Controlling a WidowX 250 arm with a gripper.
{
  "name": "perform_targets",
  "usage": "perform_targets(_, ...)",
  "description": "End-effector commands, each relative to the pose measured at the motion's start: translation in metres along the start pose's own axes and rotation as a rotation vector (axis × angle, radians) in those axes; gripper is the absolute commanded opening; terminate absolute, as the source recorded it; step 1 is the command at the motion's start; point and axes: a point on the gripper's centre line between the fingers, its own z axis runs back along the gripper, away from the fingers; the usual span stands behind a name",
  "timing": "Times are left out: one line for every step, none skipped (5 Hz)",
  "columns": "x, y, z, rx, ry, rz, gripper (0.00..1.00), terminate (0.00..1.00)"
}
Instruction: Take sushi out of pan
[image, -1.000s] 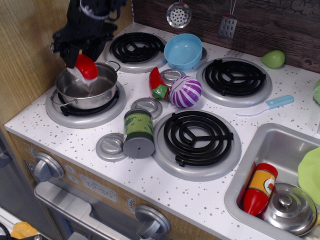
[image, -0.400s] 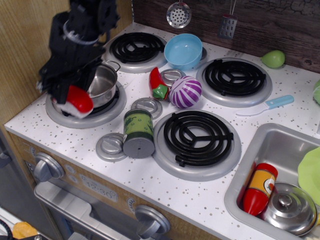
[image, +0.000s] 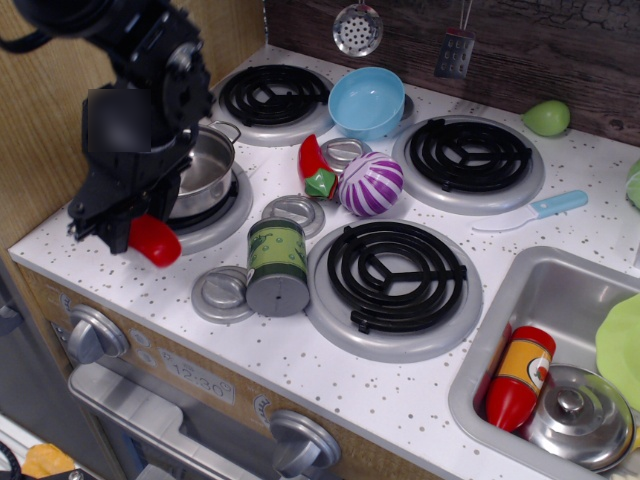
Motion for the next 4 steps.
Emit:
perform_targets(0.0121,-0.0055,-0.0060,-0.058,0.002,-0.002,1.00,0.00)
perform_targets(0.0121,-0.0055,-0.0060,-0.058,0.002,-0.002,1.00,0.00)
perform_targets(0.0121,-0.0055,-0.0060,-0.058,0.002,-0.002,1.00,0.00)
perform_targets(0.0121,-0.0055,-0.0060,-0.058,0.002,-0.002,1.00,1.00)
